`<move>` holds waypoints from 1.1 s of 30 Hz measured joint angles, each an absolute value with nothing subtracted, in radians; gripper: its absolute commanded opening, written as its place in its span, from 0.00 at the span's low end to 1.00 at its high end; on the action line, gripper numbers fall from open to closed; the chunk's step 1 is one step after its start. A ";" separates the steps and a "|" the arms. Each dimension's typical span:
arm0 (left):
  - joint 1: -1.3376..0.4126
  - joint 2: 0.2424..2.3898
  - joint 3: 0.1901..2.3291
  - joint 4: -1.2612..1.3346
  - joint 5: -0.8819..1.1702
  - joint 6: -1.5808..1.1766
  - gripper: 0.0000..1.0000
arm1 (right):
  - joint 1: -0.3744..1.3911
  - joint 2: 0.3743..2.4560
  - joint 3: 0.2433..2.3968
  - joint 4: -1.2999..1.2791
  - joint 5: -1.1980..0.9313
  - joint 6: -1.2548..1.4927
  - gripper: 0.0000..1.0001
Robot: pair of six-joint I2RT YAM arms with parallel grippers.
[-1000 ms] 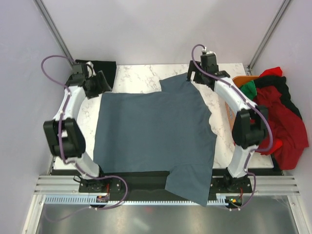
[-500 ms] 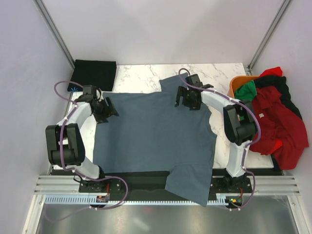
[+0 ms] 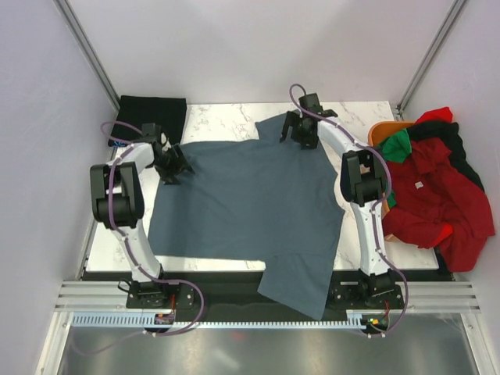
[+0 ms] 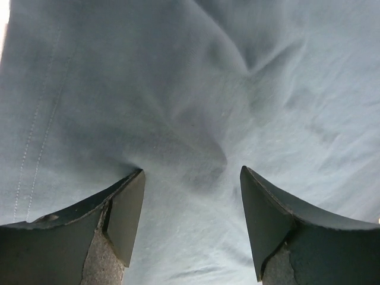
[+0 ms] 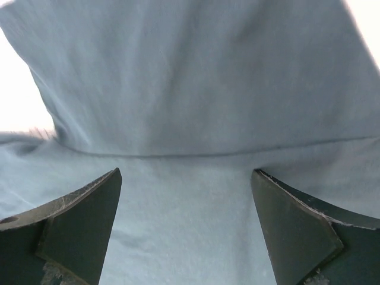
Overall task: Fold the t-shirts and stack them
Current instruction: Flatten the tshirt out, then fold the tshirt
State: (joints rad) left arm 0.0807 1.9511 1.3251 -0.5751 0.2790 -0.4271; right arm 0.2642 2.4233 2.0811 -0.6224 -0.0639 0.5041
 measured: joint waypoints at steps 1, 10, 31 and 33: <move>0.081 1.979 1.364 -0.573 0.286 -0.430 0.73 | 0.261 2.450 2.126 -0.628 -0.064 0.502 0.98; 0.068 1.996 1.427 -0.578 0.321 -0.458 0.74 | 0.247 2.572 2.390 -0.649 -0.097 0.487 0.98; 0.148 0.860 0.585 -0.759 -0.044 -0.815 0.73 | 0.613 1.162 1.044 -0.678 0.081 0.723 0.98; 0.152 0.812 0.537 -0.773 -0.072 -0.864 0.72 | 0.618 1.108 0.924 -0.758 0.117 0.771 0.98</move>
State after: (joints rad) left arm 0.1516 0.8124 0.5373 -0.7734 -0.0715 -0.8639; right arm 0.6178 1.1080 0.9241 -0.7582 0.1169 0.7712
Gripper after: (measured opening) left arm 0.730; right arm 0.980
